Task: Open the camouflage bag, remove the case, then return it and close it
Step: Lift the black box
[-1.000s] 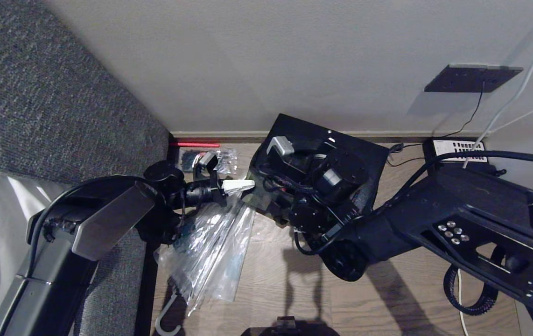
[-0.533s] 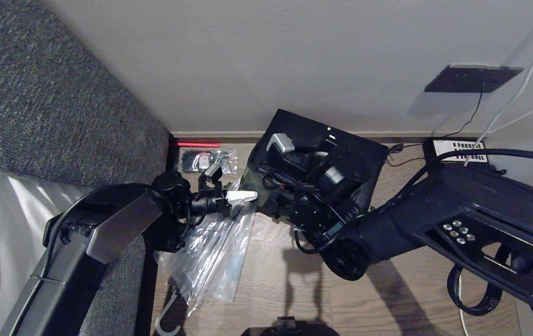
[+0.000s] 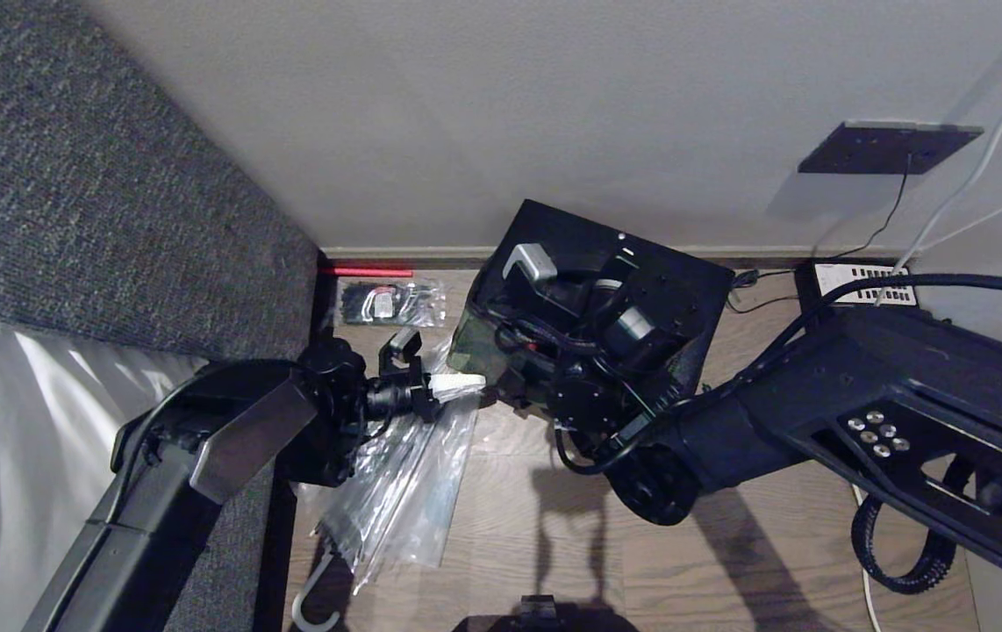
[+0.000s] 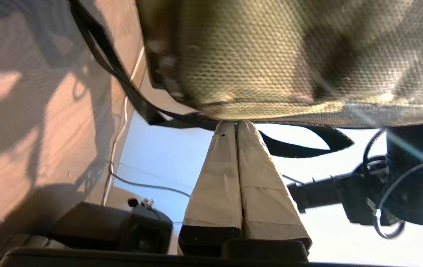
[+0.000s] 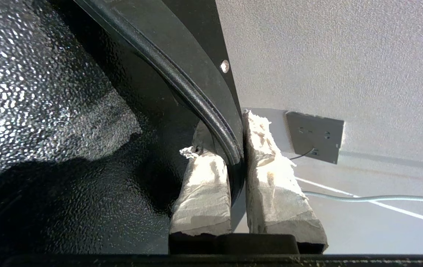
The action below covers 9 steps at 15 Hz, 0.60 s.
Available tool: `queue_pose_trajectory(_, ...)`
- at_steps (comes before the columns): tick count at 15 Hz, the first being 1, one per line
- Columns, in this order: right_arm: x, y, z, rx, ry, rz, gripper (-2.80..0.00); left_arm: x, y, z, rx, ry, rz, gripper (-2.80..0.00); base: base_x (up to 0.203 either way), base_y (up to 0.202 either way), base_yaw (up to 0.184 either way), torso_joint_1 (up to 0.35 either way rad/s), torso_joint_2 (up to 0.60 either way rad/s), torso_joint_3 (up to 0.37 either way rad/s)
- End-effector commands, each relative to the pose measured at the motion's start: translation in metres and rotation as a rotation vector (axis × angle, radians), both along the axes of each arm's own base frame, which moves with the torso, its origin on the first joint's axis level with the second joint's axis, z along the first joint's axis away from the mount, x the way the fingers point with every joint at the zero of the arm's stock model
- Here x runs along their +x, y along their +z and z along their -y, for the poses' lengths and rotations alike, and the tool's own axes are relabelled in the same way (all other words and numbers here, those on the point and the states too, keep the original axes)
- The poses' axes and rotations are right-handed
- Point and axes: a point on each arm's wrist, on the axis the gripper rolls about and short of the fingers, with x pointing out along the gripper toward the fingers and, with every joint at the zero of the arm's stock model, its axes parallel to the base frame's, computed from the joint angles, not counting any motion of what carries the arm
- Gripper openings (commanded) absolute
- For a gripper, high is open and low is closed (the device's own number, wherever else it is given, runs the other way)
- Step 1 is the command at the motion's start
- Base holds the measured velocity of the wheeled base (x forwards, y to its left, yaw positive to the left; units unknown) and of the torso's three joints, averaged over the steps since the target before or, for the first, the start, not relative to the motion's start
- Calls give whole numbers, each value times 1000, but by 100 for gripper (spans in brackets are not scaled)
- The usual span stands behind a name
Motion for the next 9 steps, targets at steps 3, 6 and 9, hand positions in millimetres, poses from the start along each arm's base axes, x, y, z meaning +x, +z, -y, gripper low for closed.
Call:
queue_pose_trajectory(3,-1,3,1,6,-7,4,-280,4,-19,-4,1,13,-21,-280,0,0,0,0,0,0)
queue_pose_trajectory(6,0,1,1,2,-7,1,-280,0,-9,-4,1,11,-11,-280,0,0,0,0,0,0)
queue_pose_trajectory(9,-1,1,1,2,-7,1,-280,-13,39,-8,-5,13,51,-280,0,0,0,0,0,0)
